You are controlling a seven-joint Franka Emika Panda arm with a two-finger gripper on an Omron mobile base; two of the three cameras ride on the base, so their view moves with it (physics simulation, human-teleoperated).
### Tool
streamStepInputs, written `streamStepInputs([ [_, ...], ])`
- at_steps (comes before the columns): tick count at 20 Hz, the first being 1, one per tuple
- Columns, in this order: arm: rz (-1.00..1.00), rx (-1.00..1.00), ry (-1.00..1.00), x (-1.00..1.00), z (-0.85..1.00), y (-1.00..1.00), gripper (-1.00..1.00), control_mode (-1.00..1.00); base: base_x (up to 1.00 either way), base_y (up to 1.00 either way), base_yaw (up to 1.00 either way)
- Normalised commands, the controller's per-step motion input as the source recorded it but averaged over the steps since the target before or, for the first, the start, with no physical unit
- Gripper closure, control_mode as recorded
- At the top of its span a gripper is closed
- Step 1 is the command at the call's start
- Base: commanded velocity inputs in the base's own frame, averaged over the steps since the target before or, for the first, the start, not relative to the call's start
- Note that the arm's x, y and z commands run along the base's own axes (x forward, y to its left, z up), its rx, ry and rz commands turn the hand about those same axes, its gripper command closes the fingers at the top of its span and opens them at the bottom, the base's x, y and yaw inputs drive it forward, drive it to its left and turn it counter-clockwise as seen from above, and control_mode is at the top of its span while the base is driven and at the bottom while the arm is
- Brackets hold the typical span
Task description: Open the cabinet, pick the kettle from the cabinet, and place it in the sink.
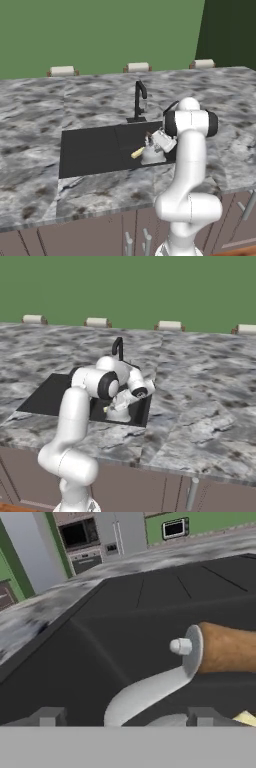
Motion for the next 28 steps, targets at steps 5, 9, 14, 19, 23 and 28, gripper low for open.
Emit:
streamStepInputs([
  [5, -0.04, -0.05, -0.28, -0.14, 0.02, -0.26, -1.00, -1.00, 0.00, 0.00, 0.00],
  [9, -0.05, -0.11, -0.29, -0.13, 0.02, -0.22, -1.00, -1.00, 0.00, 0.00, 0.00],
  [14, -0.07, -0.17, -0.14, -0.06, 0.00, -0.22, -1.00, -1.00, 0.00, 0.00, 0.00],
  [19, -0.08, -0.34, -0.01, -0.02, -0.08, -0.13, -1.00, -1.00, 0.00, 0.00, 0.00],
  [23, -0.07, -0.34, 0.00, -0.02, 0.04, -0.15, -1.00, -1.00, 0.00, 0.00, 0.00],
  [28, -0.10, -0.14, 0.00, -0.08, 0.29, -0.16, -1.00, -1.00, 0.00, 0.00, 0.00],
])
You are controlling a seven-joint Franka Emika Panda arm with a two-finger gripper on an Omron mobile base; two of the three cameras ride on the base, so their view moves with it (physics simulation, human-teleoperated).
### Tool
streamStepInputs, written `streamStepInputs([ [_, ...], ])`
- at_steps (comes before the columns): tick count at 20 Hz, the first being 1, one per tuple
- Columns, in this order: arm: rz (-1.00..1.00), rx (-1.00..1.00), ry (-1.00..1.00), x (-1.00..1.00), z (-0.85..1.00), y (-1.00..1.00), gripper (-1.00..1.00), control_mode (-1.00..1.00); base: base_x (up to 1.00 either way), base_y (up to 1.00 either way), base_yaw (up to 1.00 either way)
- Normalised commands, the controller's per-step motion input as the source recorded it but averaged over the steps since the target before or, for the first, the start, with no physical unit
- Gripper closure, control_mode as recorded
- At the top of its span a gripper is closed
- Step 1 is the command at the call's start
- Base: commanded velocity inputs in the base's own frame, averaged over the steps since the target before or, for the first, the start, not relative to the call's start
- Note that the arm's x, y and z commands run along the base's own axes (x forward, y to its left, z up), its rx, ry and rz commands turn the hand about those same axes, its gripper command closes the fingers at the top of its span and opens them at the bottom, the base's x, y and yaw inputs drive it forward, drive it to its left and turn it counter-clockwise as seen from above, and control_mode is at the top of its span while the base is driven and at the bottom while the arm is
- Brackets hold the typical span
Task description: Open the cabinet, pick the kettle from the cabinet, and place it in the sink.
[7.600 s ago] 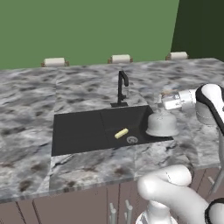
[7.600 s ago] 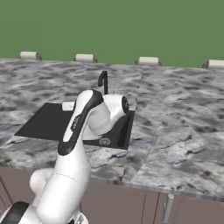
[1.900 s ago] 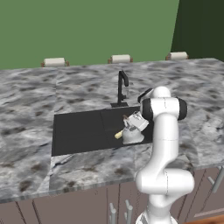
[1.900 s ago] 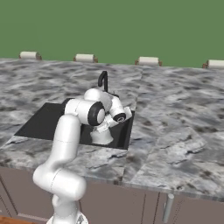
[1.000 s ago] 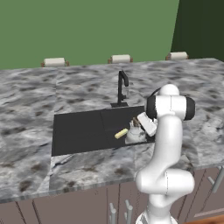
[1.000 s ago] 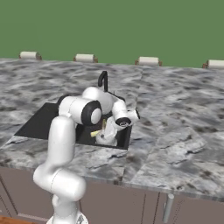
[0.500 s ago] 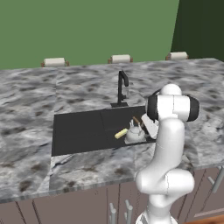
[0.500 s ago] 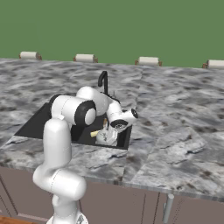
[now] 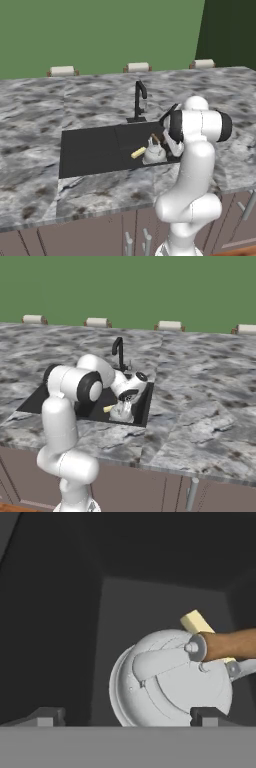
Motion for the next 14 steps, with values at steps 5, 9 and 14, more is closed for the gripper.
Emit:
streamStepInputs([
  [5, -0.08, -0.01, 0.00, -0.13, 0.41, -0.17, -1.00, -1.00, 0.00, 0.00, 0.00],
  [9, -0.01, -0.01, 0.00, -0.21, 0.46, -0.14, -1.00, -1.00, 0.00, 0.00, 0.00],
  [14, 0.00, 0.00, 0.00, -0.22, 0.55, -0.06, -1.00, -1.00, 0.00, 0.00, 0.00],
])
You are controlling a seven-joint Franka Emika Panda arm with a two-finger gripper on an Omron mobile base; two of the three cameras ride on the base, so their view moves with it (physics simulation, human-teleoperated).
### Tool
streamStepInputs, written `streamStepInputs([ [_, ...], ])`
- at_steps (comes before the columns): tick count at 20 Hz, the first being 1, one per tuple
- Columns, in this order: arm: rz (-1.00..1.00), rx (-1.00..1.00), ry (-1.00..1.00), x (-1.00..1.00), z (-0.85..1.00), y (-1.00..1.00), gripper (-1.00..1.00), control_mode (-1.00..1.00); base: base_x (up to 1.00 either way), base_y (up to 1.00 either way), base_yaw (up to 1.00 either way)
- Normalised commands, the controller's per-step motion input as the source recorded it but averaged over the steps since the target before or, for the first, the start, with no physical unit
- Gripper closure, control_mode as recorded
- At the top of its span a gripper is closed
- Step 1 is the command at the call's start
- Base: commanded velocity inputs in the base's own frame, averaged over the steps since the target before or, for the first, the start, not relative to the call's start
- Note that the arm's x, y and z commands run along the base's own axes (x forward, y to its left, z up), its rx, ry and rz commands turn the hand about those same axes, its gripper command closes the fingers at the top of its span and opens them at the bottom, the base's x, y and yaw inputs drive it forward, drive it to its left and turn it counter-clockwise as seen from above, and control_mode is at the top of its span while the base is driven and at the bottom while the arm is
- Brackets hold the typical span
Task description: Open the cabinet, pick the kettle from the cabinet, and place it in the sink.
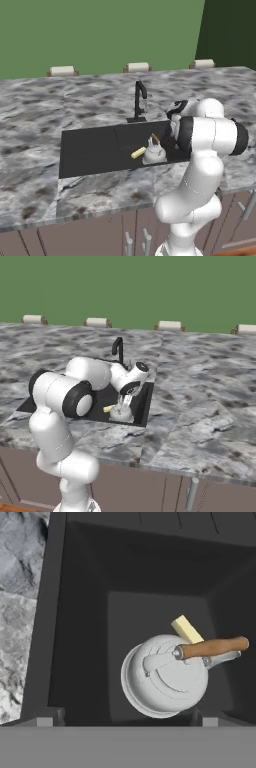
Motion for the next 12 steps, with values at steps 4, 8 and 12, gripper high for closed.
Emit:
streamStepInputs([
  [4, 0.01, -0.03, -0.05, -0.25, 0.59, 0.00, -1.00, -1.00, 0.00, 0.00, 0.00],
  [8, 0.00, -0.06, -0.03, -0.28, 0.59, 0.00, -1.00, -1.00, 0.00, 0.00, 0.00],
  [12, 0.00, -0.06, -0.07, -0.33, 0.57, 0.00, -1.00, -1.00, 0.00, 0.00, 0.00],
])
